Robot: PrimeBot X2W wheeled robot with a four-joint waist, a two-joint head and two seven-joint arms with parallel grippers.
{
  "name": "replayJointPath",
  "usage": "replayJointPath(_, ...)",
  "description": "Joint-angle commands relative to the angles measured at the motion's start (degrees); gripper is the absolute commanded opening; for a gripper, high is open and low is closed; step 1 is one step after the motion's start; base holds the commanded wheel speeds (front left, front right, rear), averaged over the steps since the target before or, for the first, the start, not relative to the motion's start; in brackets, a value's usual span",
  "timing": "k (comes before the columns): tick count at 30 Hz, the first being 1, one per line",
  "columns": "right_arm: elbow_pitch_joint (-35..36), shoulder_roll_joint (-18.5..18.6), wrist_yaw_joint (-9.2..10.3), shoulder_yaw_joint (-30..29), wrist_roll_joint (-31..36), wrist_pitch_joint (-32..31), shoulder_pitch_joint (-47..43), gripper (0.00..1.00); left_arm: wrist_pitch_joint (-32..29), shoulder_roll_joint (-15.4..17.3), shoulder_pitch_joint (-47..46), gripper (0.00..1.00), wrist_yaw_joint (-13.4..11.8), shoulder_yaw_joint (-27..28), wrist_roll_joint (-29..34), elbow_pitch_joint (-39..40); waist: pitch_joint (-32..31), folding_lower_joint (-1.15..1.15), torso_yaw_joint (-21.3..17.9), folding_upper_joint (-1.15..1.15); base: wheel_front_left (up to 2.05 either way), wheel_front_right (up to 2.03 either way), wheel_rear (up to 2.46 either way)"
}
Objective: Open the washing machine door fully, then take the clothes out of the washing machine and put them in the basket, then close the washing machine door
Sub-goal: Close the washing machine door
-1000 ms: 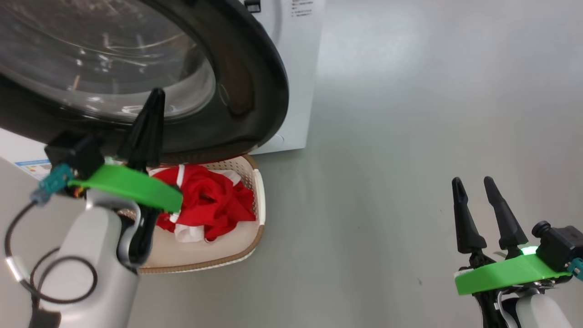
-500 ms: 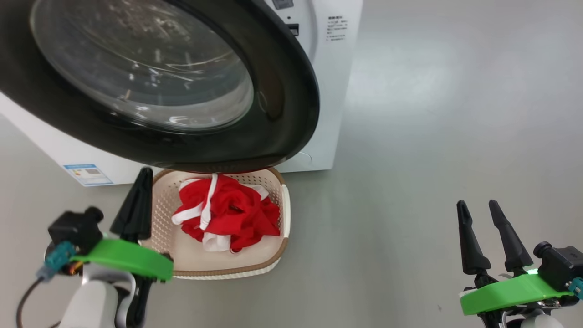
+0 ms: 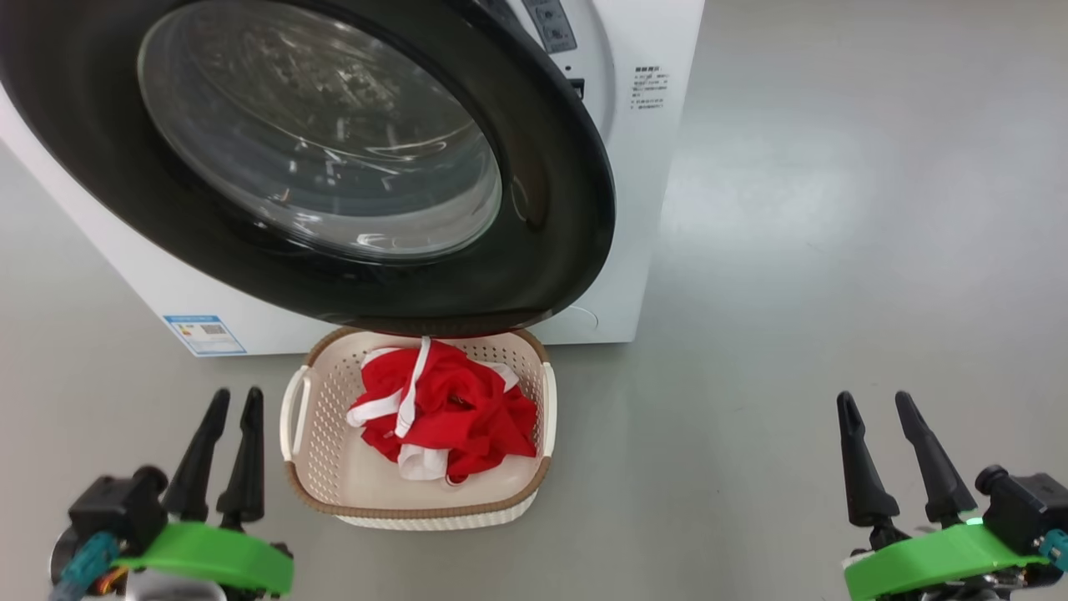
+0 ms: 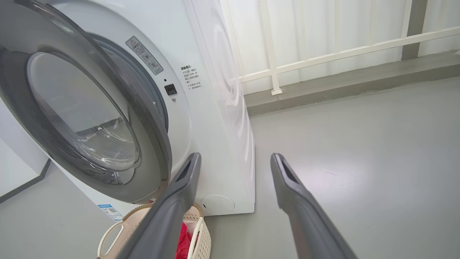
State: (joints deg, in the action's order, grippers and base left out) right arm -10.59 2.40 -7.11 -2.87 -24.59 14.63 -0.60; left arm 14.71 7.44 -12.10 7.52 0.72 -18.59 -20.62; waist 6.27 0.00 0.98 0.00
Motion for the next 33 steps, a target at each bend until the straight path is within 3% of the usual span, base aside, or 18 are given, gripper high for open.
replayJointPath(1, 1.3, 0.5, -0.37, 1.3, 0.7, 0.4, 0.3, 1.0, 0.3, 0.8, 0.2, 0.48, 0.0, 2.5, 0.6, 1.8, -0.4, 0.0, 0.2, 0.0, 0.0, 0.0, 0.0)
replayJointPath(3, 1.3, 0.5, -0.37, 1.4, 0.7, 0.4, 0.0, 1.0, 0.3, 0.6, 1.6, 0.57, 0.0, 3.4, 0.8, 2.4, -0.7, 0.0, 0.4, 0.0, 0.0, 0.0, 0.0)
replayJointPath(4, 1.3, 0.5, -0.37, 1.4, 0.7, 0.4, -0.2, 1.0, 0.3, 0.6, 2.2, 0.71, 0.0, 3.7, 1.0, 2.7, -0.9, 0.0, 0.5, 0.0, 0.0, 0.0, 0.0)
replayJointPath(7, 1.3, 0.5, -0.37, 1.3, 0.8, 0.4, -0.6, 1.0, 0.3, 0.3, 3.9, 1.0, 0.0, 5.0, 1.6, 3.8, -1.3, 0.0, 0.8, 0.0, 0.0, 0.0, 0.0)
replayJointPath(22, 1.4, 0.5, -0.37, 0.3, 1.6, 0.4, -2.1, 1.0, 0.3, -1.3, 10.9, 1.0, 0.0, 8.1, 3.9, 8.2, -2.9, 0.0, 1.5, 0.0, 0.0, 0.0, 0.0)
replayJointPath(33, 1.6, 0.5, -0.37, 0.3, 1.4, 0.4, -2.2, 1.0, 0.3, -2.1, 10.8, 1.0, 0.0, 8.2, 4.6, 9.1, -2.7, 0.0, 1.8, 0.0, 0.0, 0.0, 0.0)
